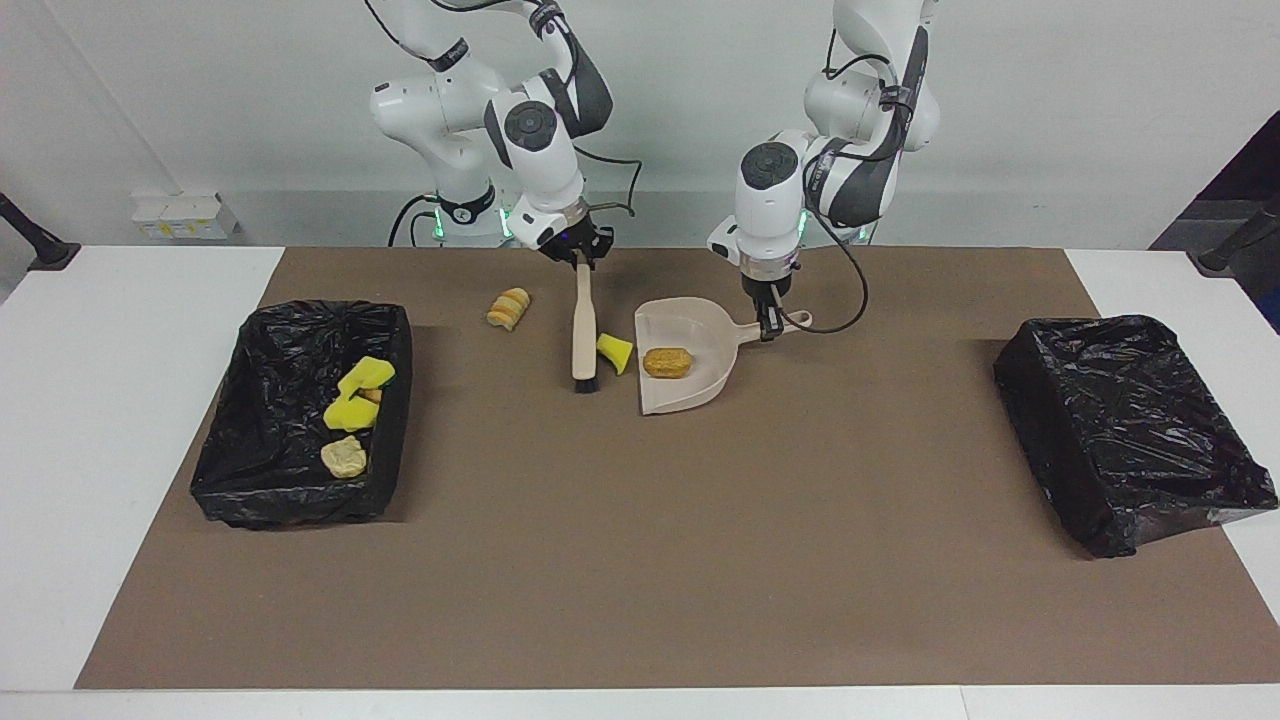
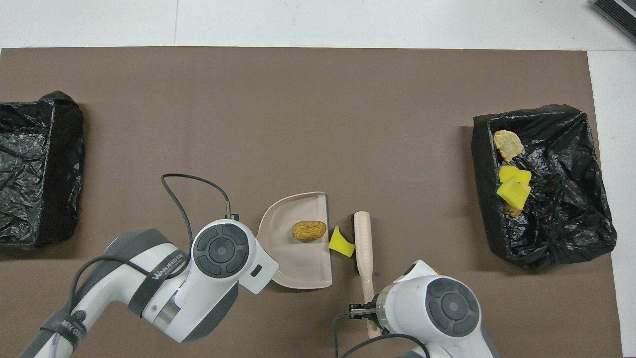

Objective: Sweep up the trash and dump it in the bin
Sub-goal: 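Brush the pieces deeper into the dustpan with the right gripper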

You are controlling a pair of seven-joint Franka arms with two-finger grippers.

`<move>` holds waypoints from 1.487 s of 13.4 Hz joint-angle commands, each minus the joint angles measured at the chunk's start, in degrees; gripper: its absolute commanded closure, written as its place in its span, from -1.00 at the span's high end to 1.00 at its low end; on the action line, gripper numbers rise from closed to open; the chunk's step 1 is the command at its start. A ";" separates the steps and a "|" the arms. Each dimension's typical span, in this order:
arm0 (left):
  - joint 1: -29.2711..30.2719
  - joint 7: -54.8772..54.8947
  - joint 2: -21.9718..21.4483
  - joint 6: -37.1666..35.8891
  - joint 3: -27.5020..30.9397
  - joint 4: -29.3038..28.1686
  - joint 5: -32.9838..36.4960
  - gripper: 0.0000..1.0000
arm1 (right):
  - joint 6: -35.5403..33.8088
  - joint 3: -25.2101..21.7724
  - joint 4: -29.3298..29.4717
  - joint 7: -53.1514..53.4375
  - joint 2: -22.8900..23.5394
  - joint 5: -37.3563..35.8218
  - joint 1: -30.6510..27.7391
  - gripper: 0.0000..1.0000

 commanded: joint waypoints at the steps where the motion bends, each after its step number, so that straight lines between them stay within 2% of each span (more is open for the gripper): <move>1: -2.65 -3.37 -0.82 0.20 0.49 -2.52 0.85 -1.00 | 0.22 3.29 5.70 3.10 2.83 5.56 0.13 -1.00; 6: -0.82 -2.06 -0.21 2.30 0.58 -2.35 -0.38 -1.00 | -0.04 3.83 12.47 7.86 6.17 7.08 0.66 -1.00; 12: 1.57 0.32 0.67 5.83 0.58 -2.26 -2.23 -1.00 | -3.64 2.86 11.61 7.16 1.88 6.20 0.84 -1.00; 14: 2.53 2.33 0.94 5.83 0.58 -2.00 -2.93 -1.00 | -4.78 2.17 8.45 6.81 -2.59 5.94 0.58 -1.00; 16: 4.28 7.68 0.50 4.26 0.58 -0.60 -3.28 -1.00 | -10.99 -1.60 7.04 6.02 -6.29 4.37 0.05 -1.00; 20: 2.81 7.71 -1.69 -3.38 0.49 1.69 -3.81 -1.00 | -18.84 -9.51 1.43 4.35 -13.93 -6.77 -0.04 -1.00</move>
